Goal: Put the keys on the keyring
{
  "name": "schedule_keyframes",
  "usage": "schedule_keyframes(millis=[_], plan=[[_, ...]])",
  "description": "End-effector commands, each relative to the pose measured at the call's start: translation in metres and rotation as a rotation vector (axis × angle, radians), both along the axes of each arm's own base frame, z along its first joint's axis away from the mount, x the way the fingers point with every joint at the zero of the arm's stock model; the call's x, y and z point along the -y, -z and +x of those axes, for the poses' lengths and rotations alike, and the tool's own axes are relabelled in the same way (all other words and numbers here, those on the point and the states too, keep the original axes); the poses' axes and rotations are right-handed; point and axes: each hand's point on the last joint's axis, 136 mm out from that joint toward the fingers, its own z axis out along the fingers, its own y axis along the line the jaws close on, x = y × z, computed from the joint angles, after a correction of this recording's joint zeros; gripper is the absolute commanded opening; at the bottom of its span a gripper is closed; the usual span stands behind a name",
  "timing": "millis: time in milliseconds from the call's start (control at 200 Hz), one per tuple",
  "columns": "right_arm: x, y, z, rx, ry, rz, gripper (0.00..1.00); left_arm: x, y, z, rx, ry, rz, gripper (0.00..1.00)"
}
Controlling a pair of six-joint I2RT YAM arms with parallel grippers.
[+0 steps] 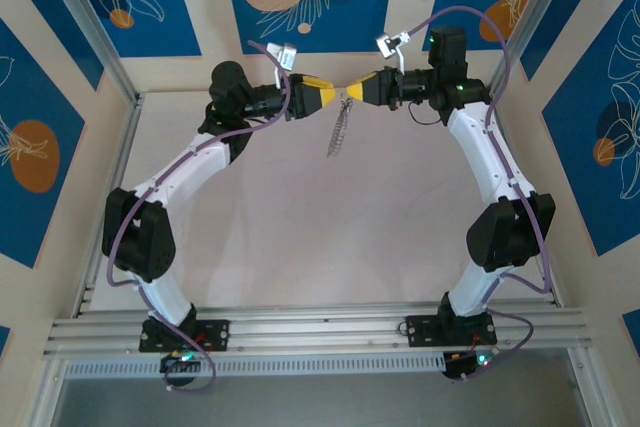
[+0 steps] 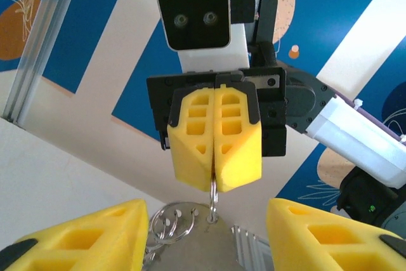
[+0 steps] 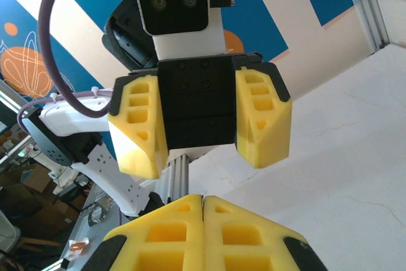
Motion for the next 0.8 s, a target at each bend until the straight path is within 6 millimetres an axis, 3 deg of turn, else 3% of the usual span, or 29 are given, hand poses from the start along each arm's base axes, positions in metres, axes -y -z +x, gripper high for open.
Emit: schedule_keyframes(millis=[0, 555, 795], plan=[[-0.001, -0.006, -0.011, 0.01, -0.049, 0.016, 0.0, 0.0, -0.012, -0.009, 0.058, 0.044, 0.004, 0.51], [-0.007, -0.005, -0.013, 0.019, -0.055, 0.016, 0.0, 0.021, -0.006, -0.015, 0.044, 0.101, 0.006, 0.49], [-0.008, -0.004, -0.011, 0.018, -0.047, 0.013, 0.0, 0.026, -0.007, -0.019, 0.052, 0.116, 0.004, 0.36]])
